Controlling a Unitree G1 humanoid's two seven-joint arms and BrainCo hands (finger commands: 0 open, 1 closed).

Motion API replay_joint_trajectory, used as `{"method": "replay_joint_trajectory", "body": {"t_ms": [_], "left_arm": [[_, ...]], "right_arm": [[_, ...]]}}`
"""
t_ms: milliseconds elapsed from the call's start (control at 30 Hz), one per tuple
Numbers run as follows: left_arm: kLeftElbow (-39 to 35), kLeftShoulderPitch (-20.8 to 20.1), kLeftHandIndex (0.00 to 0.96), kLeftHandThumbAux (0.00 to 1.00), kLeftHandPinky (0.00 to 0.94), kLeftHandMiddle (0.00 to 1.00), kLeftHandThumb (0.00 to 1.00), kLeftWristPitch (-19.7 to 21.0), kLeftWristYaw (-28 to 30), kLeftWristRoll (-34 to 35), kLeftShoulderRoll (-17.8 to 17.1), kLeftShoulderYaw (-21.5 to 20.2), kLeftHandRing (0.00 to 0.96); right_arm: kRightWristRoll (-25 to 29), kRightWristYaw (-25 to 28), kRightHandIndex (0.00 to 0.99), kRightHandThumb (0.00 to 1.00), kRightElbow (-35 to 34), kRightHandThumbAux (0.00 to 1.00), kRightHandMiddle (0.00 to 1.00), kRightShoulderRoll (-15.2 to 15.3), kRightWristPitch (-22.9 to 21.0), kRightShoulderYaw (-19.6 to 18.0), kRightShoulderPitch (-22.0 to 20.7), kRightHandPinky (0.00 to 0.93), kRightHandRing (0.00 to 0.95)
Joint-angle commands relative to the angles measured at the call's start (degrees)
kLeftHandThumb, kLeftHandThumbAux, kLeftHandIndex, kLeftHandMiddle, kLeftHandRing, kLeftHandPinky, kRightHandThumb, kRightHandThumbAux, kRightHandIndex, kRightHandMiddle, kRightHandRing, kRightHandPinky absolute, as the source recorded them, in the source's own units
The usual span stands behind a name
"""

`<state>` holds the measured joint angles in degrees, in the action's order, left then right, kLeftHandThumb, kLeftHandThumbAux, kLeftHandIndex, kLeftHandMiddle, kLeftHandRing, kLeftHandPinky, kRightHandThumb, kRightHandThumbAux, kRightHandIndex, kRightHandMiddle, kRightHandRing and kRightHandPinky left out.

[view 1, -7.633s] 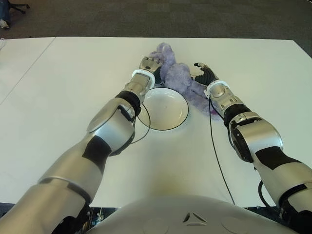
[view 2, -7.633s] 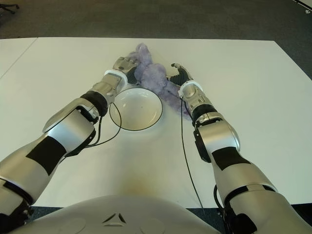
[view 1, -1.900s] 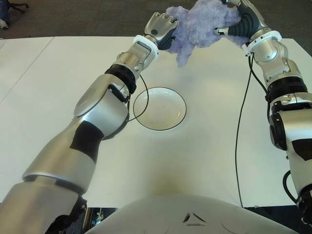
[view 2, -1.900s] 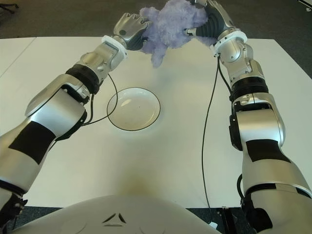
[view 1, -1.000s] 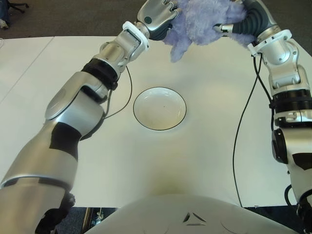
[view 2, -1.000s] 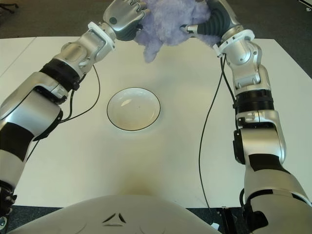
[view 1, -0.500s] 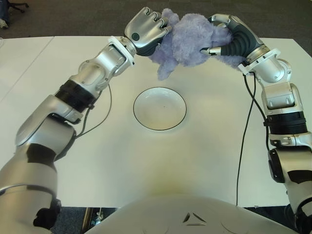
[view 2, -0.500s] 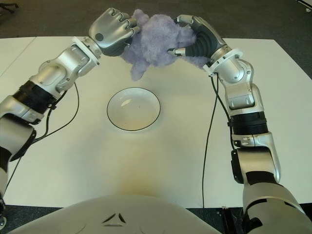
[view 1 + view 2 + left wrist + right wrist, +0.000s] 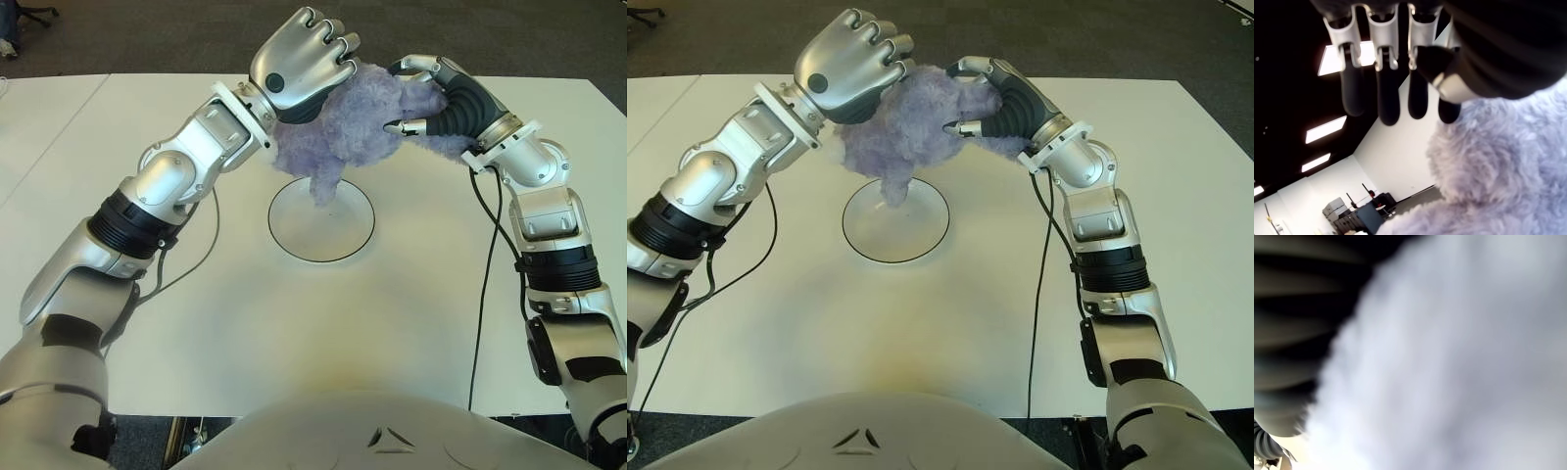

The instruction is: Put the doll into the plate.

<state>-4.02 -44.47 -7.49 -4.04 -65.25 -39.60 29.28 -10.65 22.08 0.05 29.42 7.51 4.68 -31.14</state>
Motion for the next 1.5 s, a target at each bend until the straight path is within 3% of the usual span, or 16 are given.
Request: {"method": "replay_joint_trajectory", "body": {"t_ms": [33, 167, 200, 300, 733, 867, 1100, 1333, 1500], "left_arm": [[-2.46, 3.42, 0.443, 0.652, 0.757, 0.418, 0.944, 0.01, 3.63, -1.88, -0.85, -1.85, 0.531], [-3.75, 4.47, 0.443, 0.65, 0.763, 0.426, 0.945, -0.72, 5.19, -2.44, -0.75, -2.93, 0.532], [-4.16, 4.78, 0.439, 0.656, 0.79, 0.475, 0.874, -0.86, 5.46, -2.62, -0.86, -3.14, 0.684], [-6.04, 5.95, 0.437, 0.658, 0.805, 0.49, 0.851, -1.34, 5.96, -3.16, -1.41, -3.91, 0.741], [-11.58, 5.94, 0.437, 0.657, 0.774, 0.49, 0.851, -5.36, 12.93, -2.26, -1.38, -6.49, 0.719], [-12.32, 5.71, 0.436, 0.658, 0.785, 0.489, 0.852, -8.0, 14.63, -1.51, -3.44, -8.04, 0.71], [-10.98, 5.01, 0.436, 0.658, 0.772, 0.489, 0.852, -11.03, 14.6, -1.48, -3.56, -8.67, 0.706], [-10.33, 4.34, 0.436, 0.658, 0.772, 0.488, 0.854, -12.13, 16.94, -0.4, -2.9, -9.02, 0.693], [-9.92, 4.87, 0.436, 0.657, 0.804, 0.489, 0.854, -11.79, 16.71, -0.99, -1.82, -8.95, 0.711]], "right_arm": [[1.59, 0.46, 0.44, 0.713, -0.65, 0.709, 0.835, -1.2, 0.35, -0.27, 1.83, 0.851, 0.847], [1.98, 0.51, 0.44, 0.713, -0.51, 0.71, 0.834, -1.69, 0.85, -0.21, 2.27, 0.849, 0.846], [2.06, 0.52, 0.44, 0.712, -0.44, 0.71, 0.834, -1.86, 1.01, -0.2, 2.37, 0.849, 0.847], [2.16, 0.48, 0.44, 0.71, 0.12, 0.71, 0.834, -2.38, 1.74, -0.07, 2.49, 0.849, 0.848], [3.53, 2.34, 0.44, 0.711, 3.32, 0.71, 0.832, -3.96, 3.02, 0.85, 3.84, 0.849, 0.842], [3.55, 2.43, 0.44, 0.713, 2.9, 0.71, 0.837, -4.68, 3.28, 1.62, 7.13, 0.861, 0.85], [3.27, 2.74, 0.439, 0.712, 2.62, 0.71, 0.865, -5.09, 3.36, 2.38, 10.24, 0.87, 0.87], [1.12, 3.2, 0.439, 0.707, 0.93, 0.713, 0.855, -4.2, 0.59, 3.58, 13.81, 0.838, 0.856], [0.23, 3.35, 0.439, 0.703, 2.96, 0.714, 0.846, -3.33, 1.25, 4.25, 18.29, 0.83, 0.847]]}}
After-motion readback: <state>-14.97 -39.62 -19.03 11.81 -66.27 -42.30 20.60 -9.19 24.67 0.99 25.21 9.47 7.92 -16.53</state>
